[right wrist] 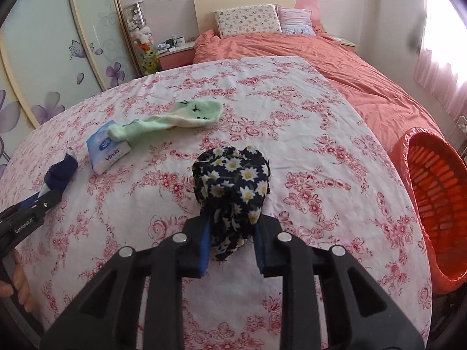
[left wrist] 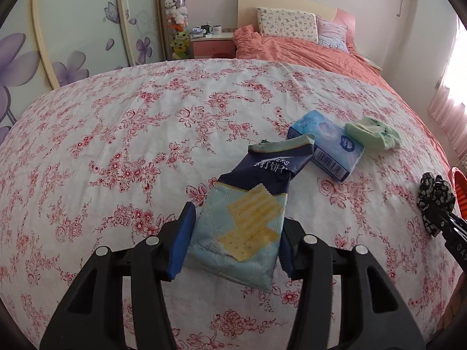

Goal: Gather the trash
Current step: 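Grasp the daisy-print black cloth with the right tool while the left tool approaches the cracker packet, then close the left tool on the blue cracker packet, then carry the cracker packet and daisy cloth to the orange basket and release both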

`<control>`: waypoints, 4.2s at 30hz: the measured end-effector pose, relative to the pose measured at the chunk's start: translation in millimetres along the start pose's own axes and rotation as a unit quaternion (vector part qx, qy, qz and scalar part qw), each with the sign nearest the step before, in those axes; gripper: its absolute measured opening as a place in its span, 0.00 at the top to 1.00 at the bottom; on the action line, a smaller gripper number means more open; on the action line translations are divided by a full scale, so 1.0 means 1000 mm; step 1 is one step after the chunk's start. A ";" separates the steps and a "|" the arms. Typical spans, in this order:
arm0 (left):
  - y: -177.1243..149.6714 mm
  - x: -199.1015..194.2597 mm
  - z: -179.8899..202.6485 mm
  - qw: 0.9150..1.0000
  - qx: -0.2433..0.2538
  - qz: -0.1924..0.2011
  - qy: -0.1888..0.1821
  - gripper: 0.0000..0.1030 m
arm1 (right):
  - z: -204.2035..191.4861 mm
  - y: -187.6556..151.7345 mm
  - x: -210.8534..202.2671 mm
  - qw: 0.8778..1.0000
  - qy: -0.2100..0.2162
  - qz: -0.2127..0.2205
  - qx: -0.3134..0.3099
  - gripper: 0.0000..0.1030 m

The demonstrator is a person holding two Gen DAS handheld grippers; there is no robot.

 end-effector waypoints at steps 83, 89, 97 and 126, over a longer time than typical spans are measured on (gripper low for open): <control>-0.003 -0.067 0.064 0.998 0.046 0.047 -0.018 0.60 | 0.048 -0.012 -0.093 0.995 0.020 0.085 0.055 0.80; -0.004 -0.088 0.107 0.995 0.078 0.060 -0.033 0.60 | 0.074 -0.017 -0.125 0.990 -0.010 0.125 0.066 0.79; -0.008 -0.111 0.169 0.988 0.114 0.071 -0.077 0.60 | 0.120 -0.024 -0.158 0.983 -0.019 0.155 0.101 0.79; -0.041 -0.099 0.427 0.935 0.277 0.026 -0.218 0.58 | 0.334 -0.038 -0.166 0.949 -0.006 0.184 0.256 0.71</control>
Point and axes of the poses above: each gripper's, at about its wrist camera, not at the fingertips, and x roughly the way its jaws point, z to its right, y to its top, the point moved 10 cm from there along x, roughly the way its jaws point, and after that the axes turned 15 degrees about -z, right-handed, at the moved point
